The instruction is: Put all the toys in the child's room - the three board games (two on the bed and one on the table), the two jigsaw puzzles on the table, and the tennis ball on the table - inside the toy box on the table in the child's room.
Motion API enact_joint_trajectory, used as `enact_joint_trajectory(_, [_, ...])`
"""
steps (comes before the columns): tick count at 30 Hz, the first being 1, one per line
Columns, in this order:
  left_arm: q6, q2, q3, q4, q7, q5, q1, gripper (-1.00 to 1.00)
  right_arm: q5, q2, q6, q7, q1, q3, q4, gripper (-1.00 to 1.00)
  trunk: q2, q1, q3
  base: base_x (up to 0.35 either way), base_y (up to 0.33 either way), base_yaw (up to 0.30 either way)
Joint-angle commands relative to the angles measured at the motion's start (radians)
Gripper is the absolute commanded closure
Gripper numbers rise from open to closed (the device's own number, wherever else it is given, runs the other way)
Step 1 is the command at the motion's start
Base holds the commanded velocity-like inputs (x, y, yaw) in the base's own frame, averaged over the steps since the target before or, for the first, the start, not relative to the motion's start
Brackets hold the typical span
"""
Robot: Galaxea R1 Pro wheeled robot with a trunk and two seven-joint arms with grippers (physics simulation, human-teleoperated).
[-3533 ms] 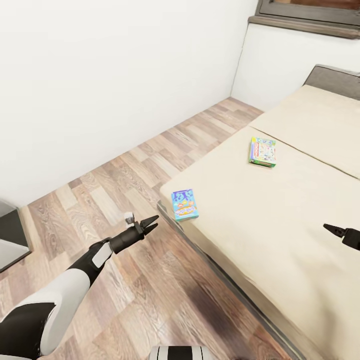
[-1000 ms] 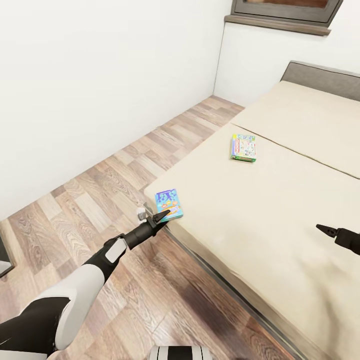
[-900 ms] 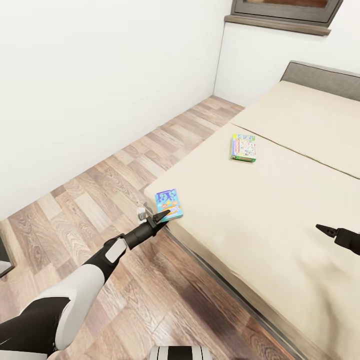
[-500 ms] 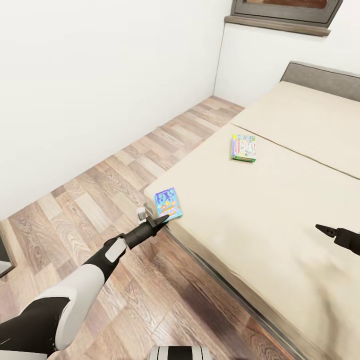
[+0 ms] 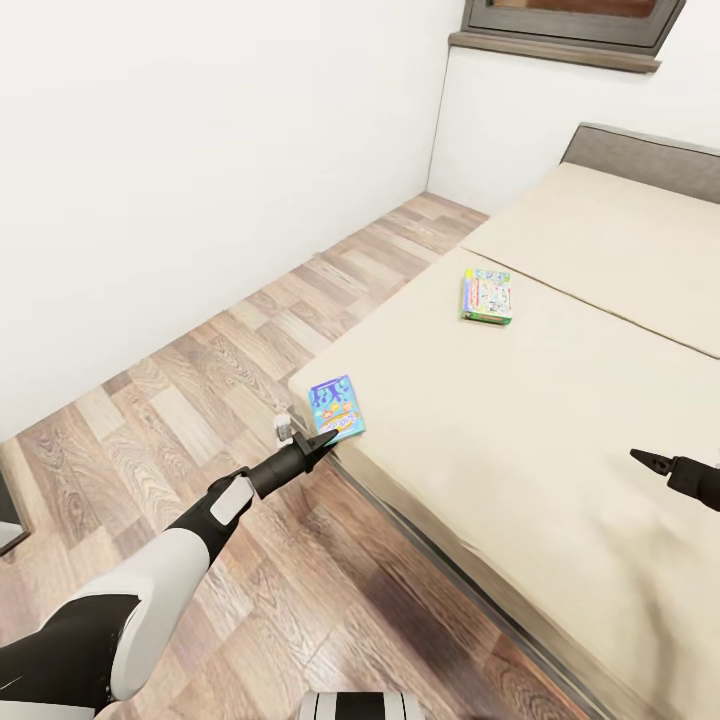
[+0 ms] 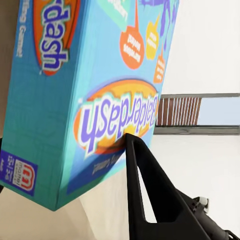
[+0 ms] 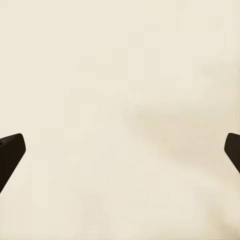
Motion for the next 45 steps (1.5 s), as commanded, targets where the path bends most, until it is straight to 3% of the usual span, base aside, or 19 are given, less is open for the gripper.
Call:
enact_joint_trajectory(1, [-0.005, -0.009, -0.003, 0.003, 0.003, -0.012, 0.0, 1.0, 0.003, 0.0, 0.005, 0.006, -0.001, -0.001, 0.0, -1.0, 0.0, 0.002, -0.001, 0.0, 0.0, 0.0])
enact_joint_trajectory(31, [-0.01, -0.011, -0.006, -0.011, -0.003, -0.013, 0.005, 1.0, 0.003, 0.001, 0.005, 0.006, -0.001, 0.0, 0.0, -1.0, 0.0, 0.002, -0.001, 0.0, 0.0, 0.0])
enact_joint_trajectory(45, [-0.018, -0.037, -0.009, -0.04, -0.008, -0.021, 0.011, 1.0, 0.002, 0.003, 0.005, 0.005, 0.003, 0.004, 0.0, -1.0, 0.0, 0.002, -0.001, 0.0, 0.0, 0.0])
